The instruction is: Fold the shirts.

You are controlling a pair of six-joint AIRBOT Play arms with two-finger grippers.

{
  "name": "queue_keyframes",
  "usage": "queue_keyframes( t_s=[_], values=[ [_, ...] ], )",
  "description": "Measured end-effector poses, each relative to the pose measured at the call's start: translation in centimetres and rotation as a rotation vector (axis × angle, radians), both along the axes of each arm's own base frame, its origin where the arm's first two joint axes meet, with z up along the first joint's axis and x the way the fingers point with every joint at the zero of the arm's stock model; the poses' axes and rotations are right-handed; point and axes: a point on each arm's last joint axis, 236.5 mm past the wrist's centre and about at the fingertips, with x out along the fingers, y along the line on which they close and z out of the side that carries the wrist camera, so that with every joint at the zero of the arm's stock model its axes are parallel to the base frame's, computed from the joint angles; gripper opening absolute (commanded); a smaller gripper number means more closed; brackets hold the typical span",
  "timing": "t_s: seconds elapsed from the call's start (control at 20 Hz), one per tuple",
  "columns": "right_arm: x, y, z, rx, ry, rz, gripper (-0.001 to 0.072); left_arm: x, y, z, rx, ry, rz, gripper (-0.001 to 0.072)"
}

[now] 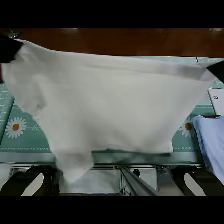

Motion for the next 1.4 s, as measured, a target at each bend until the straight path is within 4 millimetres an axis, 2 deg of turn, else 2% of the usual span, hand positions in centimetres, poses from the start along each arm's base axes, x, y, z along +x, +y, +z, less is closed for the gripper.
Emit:
queue_keyframes(
  t_s=[0.2,0.4,0.55,0.6,0.65,0.7,0.75,0.8,0.9,1.0,1.1,1.15,1.25,1.3,1.4],
  values=[
    [7.8,0.6,-7.2,0.072,0.131,-0.014,0.0025,7.0,0.6,-6.4,-0.041,0.072,0.064,0.0037],
    [15.2,1.5,-13.7,0.158,0.234,-0.029,0.0025,12.7,1.0,-11.9,-0.109,0.101,0.139,0.0037],
    [19.7,2.2,-17.4,0.234,0.298,-0.059,0.0029,15.3,0.9,-15.6,-0.149,0.135,0.178,0.0037],
    [20.9,2.5,-18.2,0.27,0.314,-0.078,0.0169,15.8,1.0,-16.7,-0.172,0.157,0.197,0.0039],
    [21.9,2.7,-19.1,0.308,0.337,-0.107,0.0453,16.0,1.0,-17.9,-0.198,0.187,0.216,0.0113],
    [22.7,2.8,-19.5,0.34,0.348,-0.132,0.0641,16.1,1.0,-18.8,-0.216,0.211,0.23,0.041],
    [23.2,2.6,-19.8,0.366,0.358,-0.153,0.063,16.1,1.1,-19.5,-0.229,0.236,0.241,0.0706],
    [23.4,2.2,-20.1,0.378,0.373,-0.166,0.063,16.0,1.4,-20.1,-0.24,0.266,0.251,0.07],
    [22.7,0.6,-20.1,0.384,0.415,-0.175,0.0621,15.3,2.8,-20.9,-0.24,0.331,0.266,0.0699],
    [20.0,-1.9,-20.5,0.333,0.501,-0.148,0.0621,12.8,5.7,-23.1,-0.202,0.477,0.286,0.0699],
    [16.0,-5.5,-21.1,0.234,0.605,-0.142,0.0621,8.4,9.4,-26.3,-0.166,0.673,0.322,0.0699],
    [13.7,-7.5,-21.6,0.191,0.655,-0.159,0.0621,5.5,10.9,-27.9,-0.156,0.774,0.336,0.0699],
    [9.8,-9.9,-22.4,0.172,0.702,-0.202,0.0621,0.0,13.5,-30.1,-0.176,0.916,0.375,0.0699],
    [7.8,-10.0,-23.0,0.192,0.709,-0.208,0.0621,-2.3,14.1,-30.7,-0.204,0.955,0.392,0.0699],
    [4.6,-8.6,-24.1,0.268,0.692,-0.189,0.0621,-6.2,14.3,-31.7,-0.313,0.99,0.426,0.07]
  ],
)
